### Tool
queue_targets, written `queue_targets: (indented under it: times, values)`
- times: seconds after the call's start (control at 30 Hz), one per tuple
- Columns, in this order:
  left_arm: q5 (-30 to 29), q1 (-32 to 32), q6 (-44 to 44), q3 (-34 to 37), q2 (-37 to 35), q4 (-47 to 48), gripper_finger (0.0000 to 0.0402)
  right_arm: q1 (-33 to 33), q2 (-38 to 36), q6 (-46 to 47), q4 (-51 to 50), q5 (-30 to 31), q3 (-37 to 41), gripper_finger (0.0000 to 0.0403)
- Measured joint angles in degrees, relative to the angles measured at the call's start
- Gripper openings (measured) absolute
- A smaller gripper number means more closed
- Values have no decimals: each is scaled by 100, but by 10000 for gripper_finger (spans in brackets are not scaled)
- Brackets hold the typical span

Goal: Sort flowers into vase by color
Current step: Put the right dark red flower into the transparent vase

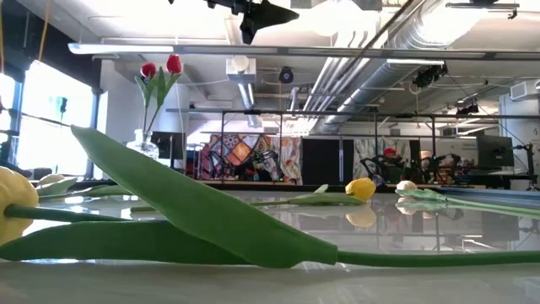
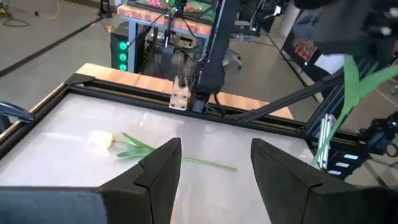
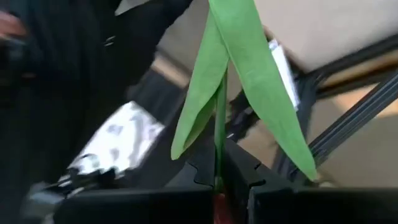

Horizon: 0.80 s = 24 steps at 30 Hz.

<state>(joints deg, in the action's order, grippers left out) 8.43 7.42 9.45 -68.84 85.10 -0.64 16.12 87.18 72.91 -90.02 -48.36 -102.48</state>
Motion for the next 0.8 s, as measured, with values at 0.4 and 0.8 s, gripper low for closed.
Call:
queue_targets:
  times: [0.4, 0.8]
  values:
    - [0, -350, -546, 0, 0, -28, 184, -1733, 0, 2111, 1082, -759, -468, 0]
    - [-213, -461, -1162, 0, 0, -68, 184, -2773, 0, 3707, 2037, -790, -515, 0]
